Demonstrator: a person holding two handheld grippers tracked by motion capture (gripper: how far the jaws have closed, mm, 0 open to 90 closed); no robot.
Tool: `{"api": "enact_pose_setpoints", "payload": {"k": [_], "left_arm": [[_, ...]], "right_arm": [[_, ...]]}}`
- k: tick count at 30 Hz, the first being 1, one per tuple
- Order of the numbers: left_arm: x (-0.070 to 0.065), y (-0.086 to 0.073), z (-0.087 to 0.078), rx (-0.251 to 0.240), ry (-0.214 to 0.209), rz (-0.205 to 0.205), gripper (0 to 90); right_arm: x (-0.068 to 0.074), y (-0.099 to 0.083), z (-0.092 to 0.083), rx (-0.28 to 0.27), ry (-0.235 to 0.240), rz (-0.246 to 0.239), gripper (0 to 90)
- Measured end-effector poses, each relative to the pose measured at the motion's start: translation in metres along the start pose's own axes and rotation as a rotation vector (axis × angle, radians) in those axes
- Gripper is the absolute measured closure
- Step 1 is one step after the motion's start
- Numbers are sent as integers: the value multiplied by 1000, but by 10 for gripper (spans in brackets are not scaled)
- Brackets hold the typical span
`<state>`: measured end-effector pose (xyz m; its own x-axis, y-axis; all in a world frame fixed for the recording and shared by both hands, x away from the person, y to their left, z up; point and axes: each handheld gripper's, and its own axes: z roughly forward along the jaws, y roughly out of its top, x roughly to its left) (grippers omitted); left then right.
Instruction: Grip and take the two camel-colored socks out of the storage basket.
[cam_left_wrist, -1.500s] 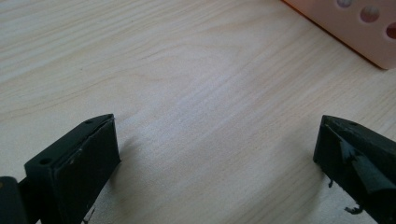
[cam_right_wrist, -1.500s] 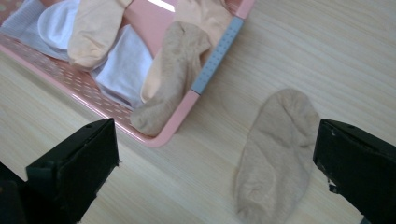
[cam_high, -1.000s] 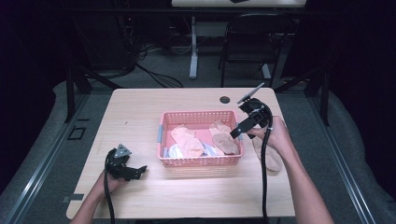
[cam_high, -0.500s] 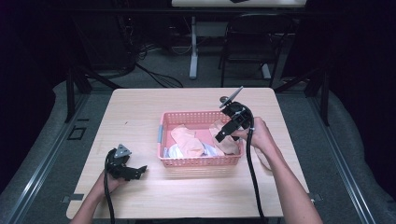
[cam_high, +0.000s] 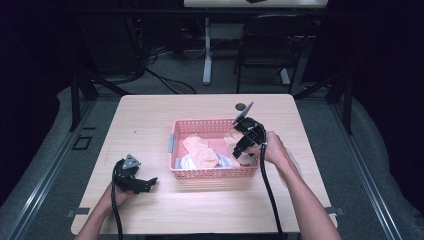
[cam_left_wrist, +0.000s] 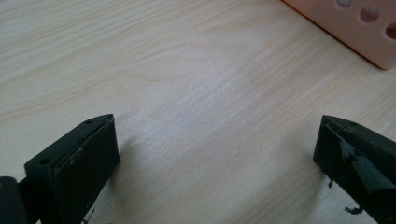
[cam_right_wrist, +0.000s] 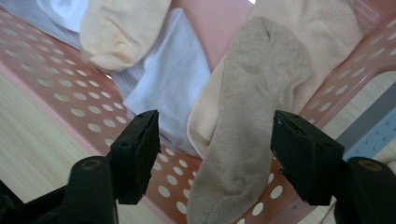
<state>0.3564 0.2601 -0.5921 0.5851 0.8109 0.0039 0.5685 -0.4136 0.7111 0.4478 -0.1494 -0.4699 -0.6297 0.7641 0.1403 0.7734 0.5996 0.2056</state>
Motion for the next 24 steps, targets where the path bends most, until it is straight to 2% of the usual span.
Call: {"api": "enact_pose_setpoints", "payload": {"k": [2,3,7,9,12,15,21,22,23,24], "left_arm": [[0,0,0,0,0,0,0],[0,0,0,0,0,0,0],[0,0,0,0,-1,0,0],[0,0,0,0,-1,0,0],[0,0,0,0,-1,1,0],[0,0,0,0,-1,0,0],[0,0,0,0,-1,1,0],[0,0,0,0,-1,1,0],[0,0,0,0,-1,0,0],[0,0,0,0,-1,0,0]], "right_arm": [[-2,-1,4,11,-8,2,354],[-2,-2,6,-2,-12,16,367],[-5,-3,13,39,-26,-2,404],[-3,-4,15,23,-22,17,407],[-4,-3,15,53,-43,-12,411],[-3,-4,19,43,-52,-4,416],[-5,-7,23,91,-43,12,477],[-6,-8,24,75,-39,13,481],[-5,-10,26,77,-22,42,481],[-5,-10,26,77,-22,42,481]]}}
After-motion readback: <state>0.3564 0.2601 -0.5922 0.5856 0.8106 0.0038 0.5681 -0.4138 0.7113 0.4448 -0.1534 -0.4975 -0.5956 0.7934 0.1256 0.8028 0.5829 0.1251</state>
